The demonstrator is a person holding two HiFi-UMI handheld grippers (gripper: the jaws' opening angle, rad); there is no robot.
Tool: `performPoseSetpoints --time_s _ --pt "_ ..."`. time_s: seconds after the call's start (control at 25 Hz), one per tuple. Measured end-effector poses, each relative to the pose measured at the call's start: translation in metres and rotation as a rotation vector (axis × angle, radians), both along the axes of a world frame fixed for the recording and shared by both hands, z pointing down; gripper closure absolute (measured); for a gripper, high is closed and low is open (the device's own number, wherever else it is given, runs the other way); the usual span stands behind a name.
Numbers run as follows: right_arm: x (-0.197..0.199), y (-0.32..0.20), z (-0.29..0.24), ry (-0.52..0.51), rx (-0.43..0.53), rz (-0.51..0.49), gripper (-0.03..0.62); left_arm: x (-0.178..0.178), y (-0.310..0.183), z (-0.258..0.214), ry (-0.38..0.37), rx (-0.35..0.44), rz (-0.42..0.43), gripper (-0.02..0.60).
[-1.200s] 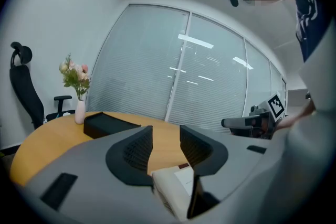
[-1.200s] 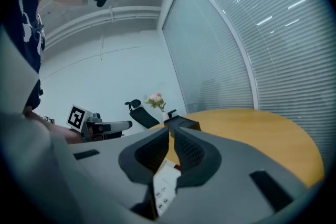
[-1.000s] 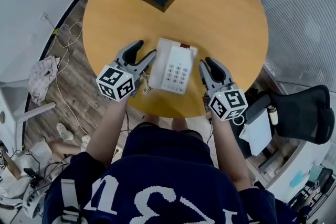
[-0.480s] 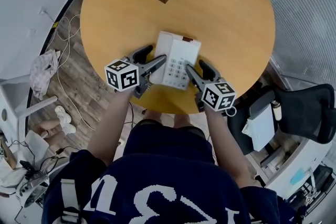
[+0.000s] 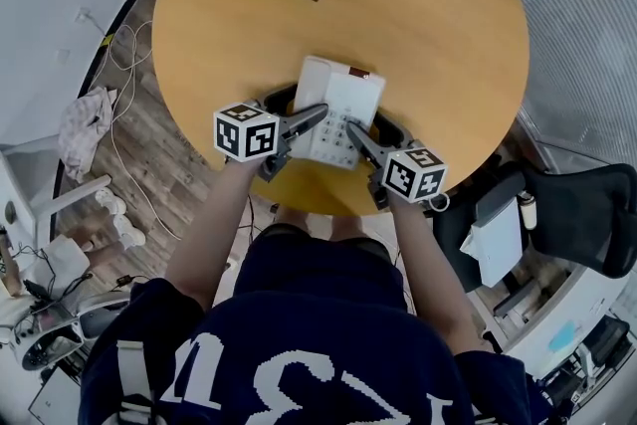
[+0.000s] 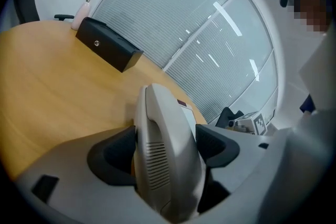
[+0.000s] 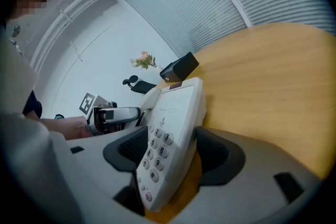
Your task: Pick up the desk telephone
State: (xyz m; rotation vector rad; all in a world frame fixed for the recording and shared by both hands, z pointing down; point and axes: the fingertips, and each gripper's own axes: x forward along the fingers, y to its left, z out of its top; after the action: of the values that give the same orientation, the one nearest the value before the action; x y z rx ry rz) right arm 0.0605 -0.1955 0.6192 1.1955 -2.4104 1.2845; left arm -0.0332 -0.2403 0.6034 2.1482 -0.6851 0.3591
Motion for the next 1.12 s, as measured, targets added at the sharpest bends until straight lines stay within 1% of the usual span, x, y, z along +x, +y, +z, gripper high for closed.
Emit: performPoseSetpoints --time_s 0.12,0.28,0.36,0.44,0.52,0.64,0.72,0.8,0.96,1.12 --pt "-0.003 0.001 0.005 0.009 -0.013 -0.006 0.330 0.000 0.000 0.002 -0.004 -0.023 -0.002 0.242" --pt "-0.003 0.002 0.011 0.006 -0.050 -0.014 0.330 0.000 0.002 0.003 -0.010 -0.075 -0.005 0.242" --pt "-0.005 0.001 0.012 0.004 -0.055 -0.018 0.329 -0.001 0.002 0.004 -0.016 -0.078 -0.005 0.242" --pt "-0.007 -0.001 0.014 0.026 -0.053 -0.013 0.329 0.000 0.001 0.005 -0.005 -0.083 -0.005 0.241" --pt "-0.006 -0.001 0.014 0.027 -0.058 0.016 0.329 0.001 0.001 0.005 -0.003 -0.083 -0.011 0.239" --pt "-0.004 -0.002 0.013 0.003 -0.081 0.061 0.331 0.000 0.001 0.003 -0.032 -0.051 -0.057 0.241" --pt "-0.002 -0.002 0.012 0.021 -0.077 0.057 0.332 -0.001 0.001 0.001 -0.054 -0.033 -0.090 0.241" --pt "-0.001 -0.002 0.010 0.022 -0.065 0.055 0.332 -0.001 0.001 -0.002 -0.057 -0.011 -0.110 0.242" --pt "0.000 -0.002 0.004 0.018 -0.041 0.063 0.332 -0.001 0.001 -0.012 -0.050 0.043 -0.134 0.244" --pt "0.002 -0.006 -0.009 0.026 0.001 0.061 0.333 0.001 0.000 -0.025 -0.058 0.099 -0.132 0.245"
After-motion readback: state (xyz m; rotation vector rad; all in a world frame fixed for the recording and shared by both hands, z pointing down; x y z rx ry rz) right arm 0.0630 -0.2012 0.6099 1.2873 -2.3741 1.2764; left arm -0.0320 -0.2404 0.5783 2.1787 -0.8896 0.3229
